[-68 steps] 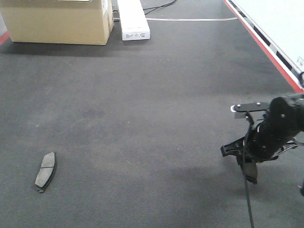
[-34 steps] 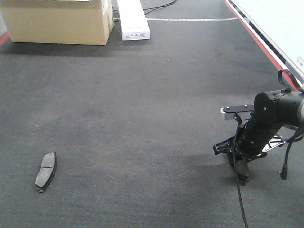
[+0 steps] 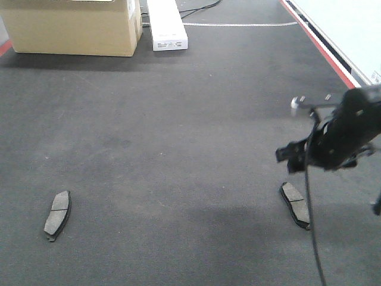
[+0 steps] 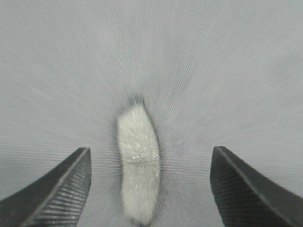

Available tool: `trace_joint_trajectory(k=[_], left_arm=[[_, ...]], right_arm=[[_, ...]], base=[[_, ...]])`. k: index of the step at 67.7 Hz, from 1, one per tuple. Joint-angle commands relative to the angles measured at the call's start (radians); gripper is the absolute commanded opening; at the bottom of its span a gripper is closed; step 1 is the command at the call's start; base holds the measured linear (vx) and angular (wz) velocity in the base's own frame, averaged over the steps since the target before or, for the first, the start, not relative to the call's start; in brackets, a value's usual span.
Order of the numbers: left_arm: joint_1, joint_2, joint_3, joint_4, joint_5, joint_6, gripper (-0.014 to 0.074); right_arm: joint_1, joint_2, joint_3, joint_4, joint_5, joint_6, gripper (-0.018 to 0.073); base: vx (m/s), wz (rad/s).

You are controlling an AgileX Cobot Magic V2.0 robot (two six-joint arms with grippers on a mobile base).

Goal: Move and align brake pads A on conveyor
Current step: 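Raise the empty right gripper away from the belt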

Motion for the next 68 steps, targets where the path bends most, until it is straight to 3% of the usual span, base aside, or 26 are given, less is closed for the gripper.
trace_joint_trajectory(k=[1, 12, 43, 68], left_arm=[[-0.004, 0.013, -0.021, 0.001, -0.075, -0.001, 0.0375], [-0.004, 0.013, -0.021, 0.001, -0.075, -0.001, 0.0375], [-0.004, 0.013, -0.021, 0.001, -0.075, -0.001, 0.0375], [-0.004, 0.013, -0.021, 0.001, -0.075, -0.001, 0.0375]], right_arm=[[-0.001, -0.132, -0.028, -0.013, -0.006, 0.000, 0.0515], [-0.001, -0.306, 0.035, -0.014, -0.044, 0.000, 0.0515], [-0.001, -0.960, 0.512, -0.015, -0.289, 0.001, 0.0515], [-0.001, -1.376, 0.721, -0.012, -0.265, 0.006, 0.0493]], base=[[0.00, 0.00], [0.00, 0.00], [0.00, 0.00], [0.00, 0.00]])
